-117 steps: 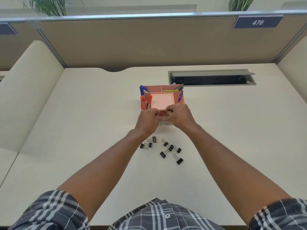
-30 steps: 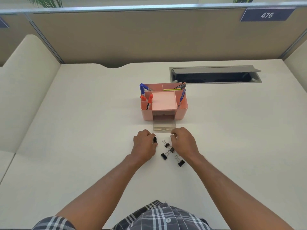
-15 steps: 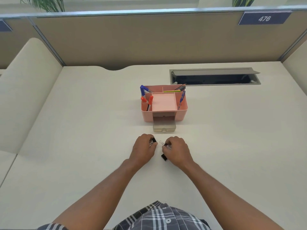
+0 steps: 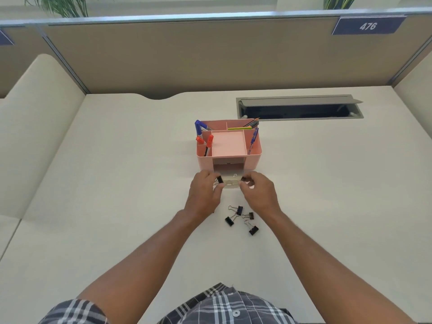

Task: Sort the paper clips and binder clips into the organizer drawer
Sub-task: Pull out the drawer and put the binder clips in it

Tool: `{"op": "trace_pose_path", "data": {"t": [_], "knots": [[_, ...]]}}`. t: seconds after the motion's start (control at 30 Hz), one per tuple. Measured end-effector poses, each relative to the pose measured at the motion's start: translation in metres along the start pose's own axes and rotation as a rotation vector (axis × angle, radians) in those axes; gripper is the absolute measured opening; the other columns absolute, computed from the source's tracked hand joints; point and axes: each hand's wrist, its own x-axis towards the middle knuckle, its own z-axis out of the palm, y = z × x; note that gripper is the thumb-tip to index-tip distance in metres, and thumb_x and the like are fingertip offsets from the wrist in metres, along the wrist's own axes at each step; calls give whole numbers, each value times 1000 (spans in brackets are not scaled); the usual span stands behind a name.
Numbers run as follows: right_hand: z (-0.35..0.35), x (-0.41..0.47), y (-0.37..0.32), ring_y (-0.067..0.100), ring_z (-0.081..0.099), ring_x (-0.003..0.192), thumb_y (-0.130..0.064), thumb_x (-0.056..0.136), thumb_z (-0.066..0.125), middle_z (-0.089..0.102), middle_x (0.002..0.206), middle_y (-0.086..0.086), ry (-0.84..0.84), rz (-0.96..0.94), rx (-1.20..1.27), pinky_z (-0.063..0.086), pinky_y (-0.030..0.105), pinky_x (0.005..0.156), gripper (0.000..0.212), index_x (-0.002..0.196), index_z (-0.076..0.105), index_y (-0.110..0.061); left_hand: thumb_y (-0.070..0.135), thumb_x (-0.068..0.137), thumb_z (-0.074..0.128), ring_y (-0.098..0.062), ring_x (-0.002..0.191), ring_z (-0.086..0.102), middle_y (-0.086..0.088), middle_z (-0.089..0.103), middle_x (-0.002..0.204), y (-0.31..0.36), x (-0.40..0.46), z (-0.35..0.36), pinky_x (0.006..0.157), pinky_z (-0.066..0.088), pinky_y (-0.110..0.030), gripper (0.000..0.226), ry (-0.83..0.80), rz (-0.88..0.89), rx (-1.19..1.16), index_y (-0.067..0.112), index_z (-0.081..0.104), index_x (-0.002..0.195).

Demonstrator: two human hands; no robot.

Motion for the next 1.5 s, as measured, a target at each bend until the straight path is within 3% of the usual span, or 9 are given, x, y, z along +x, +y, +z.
{"op": "trace_pose_path", "data": {"t": [0.2,0.3,0.37,0.6,0.67,0.93,1.13,1.3,1.5], "knots": [[5,40,-8,20,55,83,-7,87,58,64,95,6,18,-254,-348,45,25,65,15,97,70,-5,8,82,67,-24,91,52,-1,61,92,18,37,0,66,36,-32,14,-14,166,280,14,67,94],[11,49,-9,12,48,72,-5,88,49,52,85,-6,-17,-199,-332,26,9,50,19,90,67,-11,6,77,70,-22,93,53,2,66,93,20,43,5,69,29,-29,20,-48,162,354,19,68,93],[15,51,-6,9,47,69,-9,87,46,48,85,-9,-34,-158,-305,28,12,44,18,89,60,-20,6,76,69,-22,91,52,3,67,92,20,44,7,67,27,-30,20,-65,160,367,20,67,91],[9,41,-4,18,55,82,-5,88,51,60,94,4,-35,-230,-337,41,16,62,19,99,67,-5,-2,80,65,-25,105,57,-2,70,110,10,36,6,79,50,-41,37,-72,143,198,17,66,111],[5,34,3,28,58,89,-8,91,53,64,96,11,-18,-208,-374,48,32,70,19,101,68,-4,-5,83,62,-28,107,58,-6,69,113,5,25,2,86,50,-43,38,-41,106,119,11,65,118],[2,-14,25,22,57,104,-22,92,56,65,108,2,-221,-81,-359,48,35,88,23,110,69,-14,13,77,56,-23,112,49,1,59,117,-35,-43,0,94,36,-35,43,-152,-33,95,17,64,119],[18,-37,34,25,52,99,-33,89,58,58,101,1,-281,-157,-558,46,35,78,20,100,66,-18,25,86,63,-18,109,43,5,51,116,-39,-59,4,92,32,-34,33,-223,-45,166,24,64,119],[19,-37,34,24,51,97,-32,91,56,57,98,3,-266,-148,-515,45,33,76,20,97,65,-15,20,88,59,-20,100,46,6,52,102,-37,-57,7,84,36,-34,13,-195,-19,176,24,66,98],[4,-25,24,23,51,103,-31,92,58,60,106,5,-111,-160,-397,46,33,83,26,110,66,-14,20,91,56,-24,97,51,1,59,103,-28,-44,6,82,40,-37,17,-125,45,202,18,64,106]]}}
